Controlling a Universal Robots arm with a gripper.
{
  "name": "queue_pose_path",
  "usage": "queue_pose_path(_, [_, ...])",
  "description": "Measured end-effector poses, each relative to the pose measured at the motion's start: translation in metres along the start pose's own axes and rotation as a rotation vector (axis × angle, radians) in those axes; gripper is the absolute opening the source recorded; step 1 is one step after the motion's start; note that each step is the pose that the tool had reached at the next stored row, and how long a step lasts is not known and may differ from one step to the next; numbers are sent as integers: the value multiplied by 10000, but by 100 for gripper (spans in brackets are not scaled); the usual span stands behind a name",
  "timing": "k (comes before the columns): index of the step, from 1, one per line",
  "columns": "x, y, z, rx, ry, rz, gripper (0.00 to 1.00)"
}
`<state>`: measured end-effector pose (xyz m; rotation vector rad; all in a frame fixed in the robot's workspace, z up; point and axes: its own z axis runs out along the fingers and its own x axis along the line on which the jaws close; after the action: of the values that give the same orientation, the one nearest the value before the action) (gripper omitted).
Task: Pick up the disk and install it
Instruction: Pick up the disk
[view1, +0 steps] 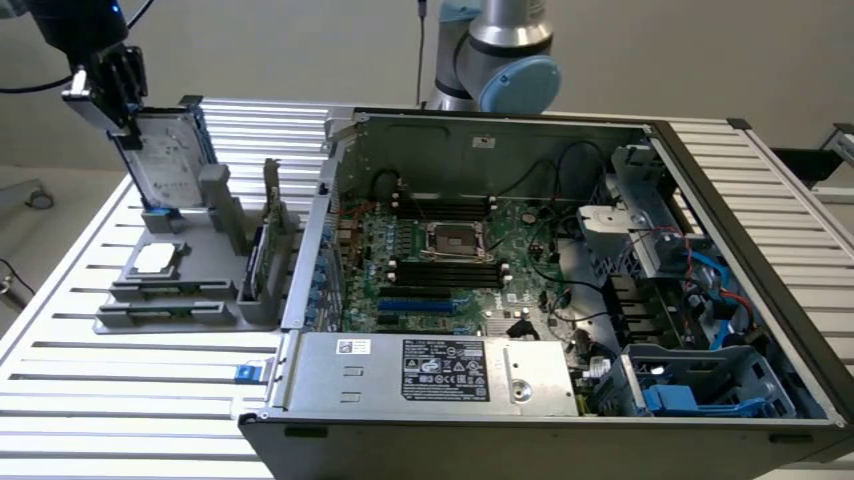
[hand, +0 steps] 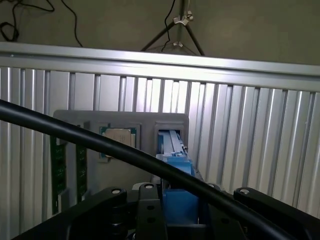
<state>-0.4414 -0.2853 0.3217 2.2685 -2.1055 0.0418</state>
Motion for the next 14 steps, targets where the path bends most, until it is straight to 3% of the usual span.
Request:
queue_pose_path(9, [22,-10,-407,-3,-1,-1,33])
queue_pose_path(14, [40,-104,-637,-14,-1,-1,33])
